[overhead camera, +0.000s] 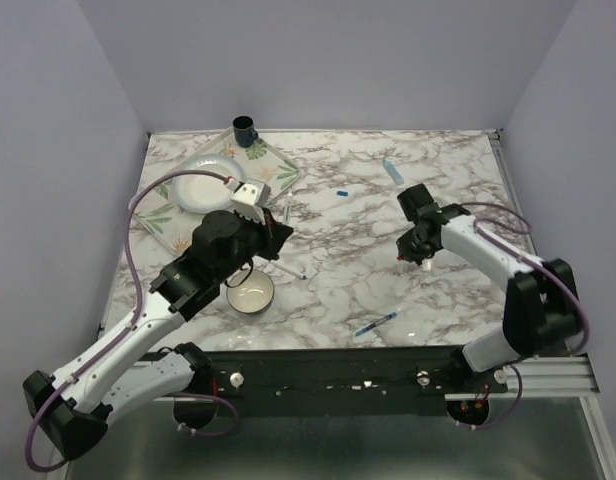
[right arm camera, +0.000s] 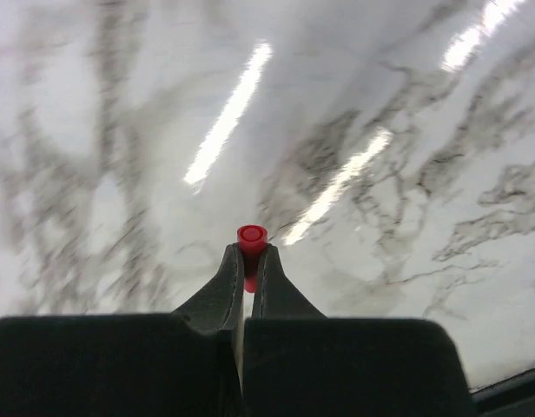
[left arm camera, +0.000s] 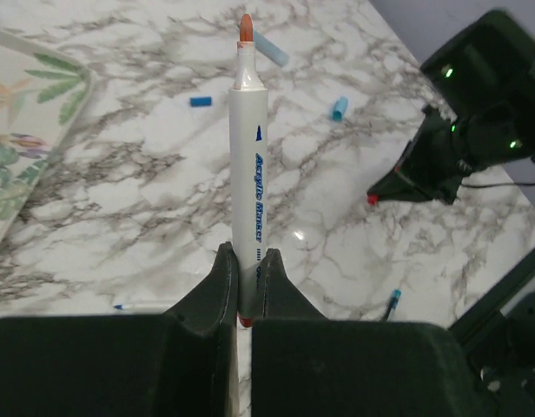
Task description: Insert the pens into the pen caps
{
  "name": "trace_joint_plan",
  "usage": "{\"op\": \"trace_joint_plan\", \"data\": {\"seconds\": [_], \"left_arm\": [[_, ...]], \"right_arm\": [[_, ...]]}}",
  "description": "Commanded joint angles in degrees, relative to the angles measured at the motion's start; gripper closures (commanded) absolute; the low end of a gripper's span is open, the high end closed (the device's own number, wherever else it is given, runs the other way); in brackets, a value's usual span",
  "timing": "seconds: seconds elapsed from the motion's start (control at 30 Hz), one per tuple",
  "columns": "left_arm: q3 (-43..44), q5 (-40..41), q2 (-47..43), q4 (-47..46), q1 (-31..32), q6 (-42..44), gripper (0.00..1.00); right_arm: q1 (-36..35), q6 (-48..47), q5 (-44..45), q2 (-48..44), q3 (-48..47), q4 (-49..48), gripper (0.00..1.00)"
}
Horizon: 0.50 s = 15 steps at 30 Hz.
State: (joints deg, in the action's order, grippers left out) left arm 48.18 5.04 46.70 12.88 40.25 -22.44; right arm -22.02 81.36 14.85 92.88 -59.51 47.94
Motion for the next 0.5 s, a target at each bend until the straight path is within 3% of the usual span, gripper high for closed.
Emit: {"op": "trace_joint_plan", "data": {"seconds": [0.0,0.13,0.17,0.23,0.27,0.47], "left_arm": [[4.37,-15.04,6.20,-0.75,1.32,0.29,1.00],[6.48,-24.61,10.95,-3.30,1.76,-1.99,1.00],[6.66,-25.77,12.70,-4.61,1.76,-2.35,1.00],[6.23,-28.32,14.29,-6.02,2.11,-3.05,1.00],[5.79,-31.46,15.34,-8.20,2.11,-3.92,1.00],[0.51,-37.38,14.31,-16.04,2.20,-7.18,1.00]], "right_arm": [[0.05,-23.15,0.55,-18.85,1.32,-14.17,0.99],[-0.04,-34.74,-8.58,-29.05,1.06,-21.38,0.99],[-0.04,-36.96,-17.23,-30.99,2.10,-28.19,0.99],[-0.30,-40.39,-25.01,-36.17,4.82,-37.26,0.99],[-0.30,-39.62,-29.83,-37.24,7.45,-44.62,0.99],[-3.37,-34.00,-36.47,-36.98,8.35,-58.18,0.99]]}}
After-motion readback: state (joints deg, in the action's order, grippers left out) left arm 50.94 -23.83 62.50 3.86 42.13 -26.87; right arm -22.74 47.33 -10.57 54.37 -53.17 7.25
